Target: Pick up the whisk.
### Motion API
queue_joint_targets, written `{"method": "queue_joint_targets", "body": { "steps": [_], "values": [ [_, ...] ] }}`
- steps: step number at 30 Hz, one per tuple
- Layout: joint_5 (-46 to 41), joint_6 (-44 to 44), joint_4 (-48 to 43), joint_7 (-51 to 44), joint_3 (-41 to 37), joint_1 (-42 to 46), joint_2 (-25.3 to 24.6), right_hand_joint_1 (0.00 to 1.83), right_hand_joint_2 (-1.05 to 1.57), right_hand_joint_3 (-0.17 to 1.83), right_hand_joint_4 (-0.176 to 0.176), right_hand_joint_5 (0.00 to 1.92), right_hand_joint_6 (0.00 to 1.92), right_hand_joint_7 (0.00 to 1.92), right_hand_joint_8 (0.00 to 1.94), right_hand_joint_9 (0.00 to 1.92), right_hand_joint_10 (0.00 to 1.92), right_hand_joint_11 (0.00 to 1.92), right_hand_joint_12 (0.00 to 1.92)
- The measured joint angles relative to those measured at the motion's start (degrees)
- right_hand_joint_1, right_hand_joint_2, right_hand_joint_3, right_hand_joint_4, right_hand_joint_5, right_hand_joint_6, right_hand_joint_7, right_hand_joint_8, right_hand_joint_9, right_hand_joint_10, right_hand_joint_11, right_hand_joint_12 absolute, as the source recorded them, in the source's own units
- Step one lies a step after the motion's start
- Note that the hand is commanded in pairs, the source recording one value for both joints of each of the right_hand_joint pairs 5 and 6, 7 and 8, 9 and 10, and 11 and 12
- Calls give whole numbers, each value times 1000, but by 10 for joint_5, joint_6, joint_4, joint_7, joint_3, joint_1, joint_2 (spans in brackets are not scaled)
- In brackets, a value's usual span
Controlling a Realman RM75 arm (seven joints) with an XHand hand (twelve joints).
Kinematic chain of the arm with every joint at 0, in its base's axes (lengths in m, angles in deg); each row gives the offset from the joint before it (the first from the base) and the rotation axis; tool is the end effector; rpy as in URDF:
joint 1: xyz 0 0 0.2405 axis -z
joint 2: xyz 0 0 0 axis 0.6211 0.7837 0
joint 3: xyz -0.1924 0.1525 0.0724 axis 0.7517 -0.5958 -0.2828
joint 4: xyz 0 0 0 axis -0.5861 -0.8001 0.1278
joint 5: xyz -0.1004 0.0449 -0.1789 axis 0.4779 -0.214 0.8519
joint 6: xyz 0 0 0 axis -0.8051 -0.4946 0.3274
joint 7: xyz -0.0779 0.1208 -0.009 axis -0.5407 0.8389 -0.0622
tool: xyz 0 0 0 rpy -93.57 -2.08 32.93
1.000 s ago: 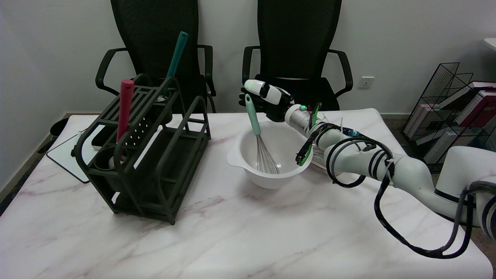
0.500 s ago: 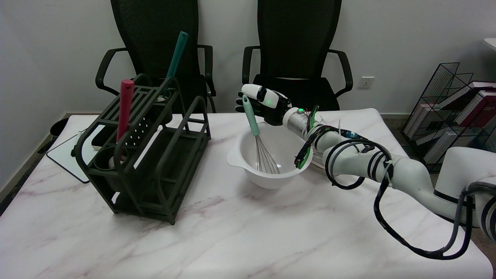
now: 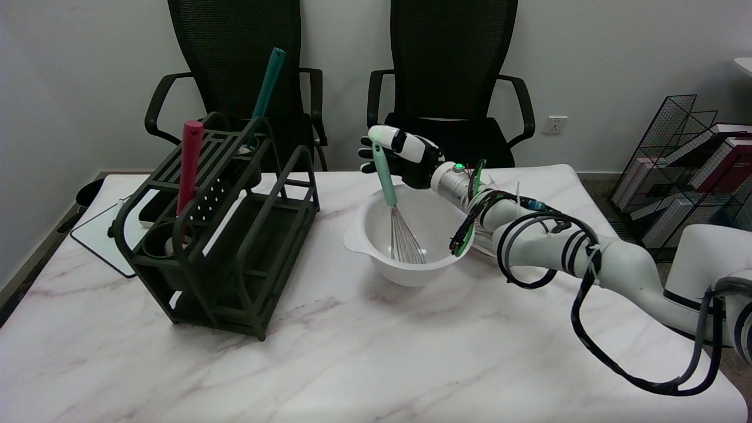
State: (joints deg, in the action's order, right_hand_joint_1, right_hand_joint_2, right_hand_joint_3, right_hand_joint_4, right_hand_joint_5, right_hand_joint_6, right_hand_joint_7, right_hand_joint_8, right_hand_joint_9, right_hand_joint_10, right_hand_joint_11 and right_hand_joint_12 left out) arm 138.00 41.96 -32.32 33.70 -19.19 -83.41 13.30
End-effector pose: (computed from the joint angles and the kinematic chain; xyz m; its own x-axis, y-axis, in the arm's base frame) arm -0.2689 -0.4829 0.3076 -0.2895 -0.1197 0.9497 -0.9480 0.1731 -0.2671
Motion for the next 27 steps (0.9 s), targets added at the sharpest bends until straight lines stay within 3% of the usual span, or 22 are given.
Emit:
{"method": "queue_joint_targets", "body": {
  "steps": [4,14,24,27],
  "values": [
    [0,-4,7,0,-5,5,4,1061,146,1068,0,122,122,565,565,750,750,1055,1055],
    [0,-24,34,-2,-16,24,18,1052,196,1079,0,132,132,595,595,788,788,733,733],
    [9,-51,54,-3,-31,47,28,1047,214,1096,0,125,125,602,602,807,807,670,670],
    [16,-56,60,-3,-39,55,31,1046,214,1104,0,124,124,610,610,893,893,729,729]
  ]
}}
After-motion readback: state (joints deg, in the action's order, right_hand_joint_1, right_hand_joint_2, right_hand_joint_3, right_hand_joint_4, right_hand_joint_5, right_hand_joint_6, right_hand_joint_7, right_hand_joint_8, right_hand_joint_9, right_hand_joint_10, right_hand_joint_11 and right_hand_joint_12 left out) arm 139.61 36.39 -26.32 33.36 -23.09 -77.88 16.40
